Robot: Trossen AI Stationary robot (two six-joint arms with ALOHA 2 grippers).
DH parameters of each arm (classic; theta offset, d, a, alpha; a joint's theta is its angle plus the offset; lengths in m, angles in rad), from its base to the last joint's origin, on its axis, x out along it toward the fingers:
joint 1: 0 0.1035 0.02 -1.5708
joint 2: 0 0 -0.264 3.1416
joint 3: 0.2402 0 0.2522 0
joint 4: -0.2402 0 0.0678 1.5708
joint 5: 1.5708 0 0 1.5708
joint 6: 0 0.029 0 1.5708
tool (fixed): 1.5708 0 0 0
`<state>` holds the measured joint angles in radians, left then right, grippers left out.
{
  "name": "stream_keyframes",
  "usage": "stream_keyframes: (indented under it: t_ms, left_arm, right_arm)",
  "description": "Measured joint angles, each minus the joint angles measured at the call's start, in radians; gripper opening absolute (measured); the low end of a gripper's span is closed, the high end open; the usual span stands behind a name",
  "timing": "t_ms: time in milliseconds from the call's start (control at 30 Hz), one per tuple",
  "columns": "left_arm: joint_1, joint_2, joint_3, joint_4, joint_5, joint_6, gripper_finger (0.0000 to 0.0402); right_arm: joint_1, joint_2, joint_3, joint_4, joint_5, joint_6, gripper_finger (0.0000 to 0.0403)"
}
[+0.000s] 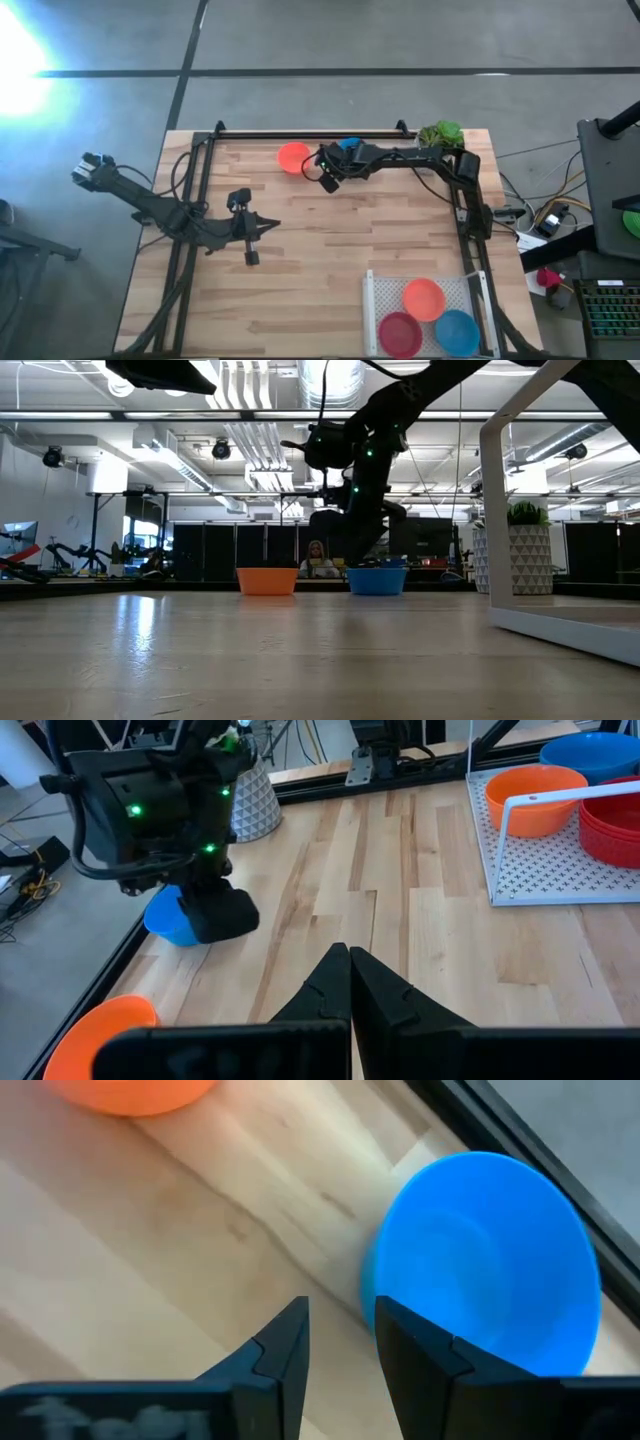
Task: Pick & Place Mini bowls
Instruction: Stack the blue bowl on top of the blue bowl on the shelf
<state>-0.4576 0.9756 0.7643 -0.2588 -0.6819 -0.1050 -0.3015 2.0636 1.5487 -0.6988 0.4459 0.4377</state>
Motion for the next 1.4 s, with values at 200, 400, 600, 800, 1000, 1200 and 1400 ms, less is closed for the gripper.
stream_keyframes:
  t_ms: [200,400,600,800,1000,1200,1400]
  left_arm:
    - [0.000,0.000,0.000,-0.003,0.000,0.000,0.0000]
    - [0.000,0.000,0.000,-0.004,0.000,0.000,0.0000]
    - [0.000,0.000,0.000,-0.005,0.000,0.000,0.0000]
    - [0.000,0.000,0.000,-0.025,0.000,0.000,0.0000]
    - [0.000,0.000,0.000,-0.030,0.000,0.001,0.0000]
    - [0.000,0.000,0.000,-0.030,0.000,0.001,0.0000]
    - [0.000,0.000,0.000,-0.030,0.000,0.000,0.0000]
  right_arm:
    - [0.015,0.000,0.000,0.000,0.000,-0.002,0.0103]
    - [0.039,-0.004,-0.001,-0.005,0.000,-0.106,0.0095]
    - [0.036,-0.059,0.042,-0.110,-0.007,-0.061,0.0087]
    - [0.029,-0.177,0.052,-0.174,-0.011,-0.010,0.0079]
    - [0.011,-0.285,0.052,-0.305,-0.010,0.036,0.0085]
    - [-0.055,-0.322,0.044,-0.337,-0.010,0.039,0.0097]
    - [-0.151,-0.304,0.034,-0.334,-0.162,-0.039,0.0124]
